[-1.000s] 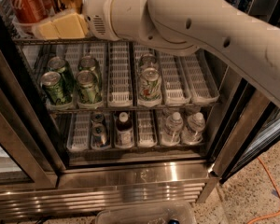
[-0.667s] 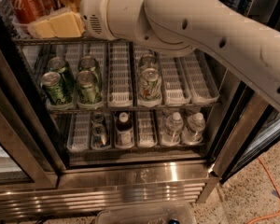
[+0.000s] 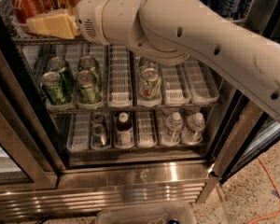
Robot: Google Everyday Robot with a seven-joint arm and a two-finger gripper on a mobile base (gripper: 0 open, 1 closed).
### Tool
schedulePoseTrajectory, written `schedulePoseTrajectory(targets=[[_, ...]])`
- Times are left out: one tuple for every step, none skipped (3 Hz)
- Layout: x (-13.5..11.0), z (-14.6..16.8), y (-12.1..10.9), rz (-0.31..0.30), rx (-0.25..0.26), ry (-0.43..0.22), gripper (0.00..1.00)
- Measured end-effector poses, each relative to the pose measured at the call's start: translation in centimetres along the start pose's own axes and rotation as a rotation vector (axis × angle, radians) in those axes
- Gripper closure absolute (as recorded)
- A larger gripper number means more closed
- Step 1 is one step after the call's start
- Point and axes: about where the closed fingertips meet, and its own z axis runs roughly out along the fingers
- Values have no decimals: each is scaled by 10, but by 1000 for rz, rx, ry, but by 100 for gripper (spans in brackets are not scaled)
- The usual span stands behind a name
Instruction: Pick orange can from middle shelf of fridge
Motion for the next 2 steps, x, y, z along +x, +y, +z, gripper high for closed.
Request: schedulePoseTrajectory(targets=[[5,0,5,22,5,-5,43],[0,-2,2,22,5,-5,66]])
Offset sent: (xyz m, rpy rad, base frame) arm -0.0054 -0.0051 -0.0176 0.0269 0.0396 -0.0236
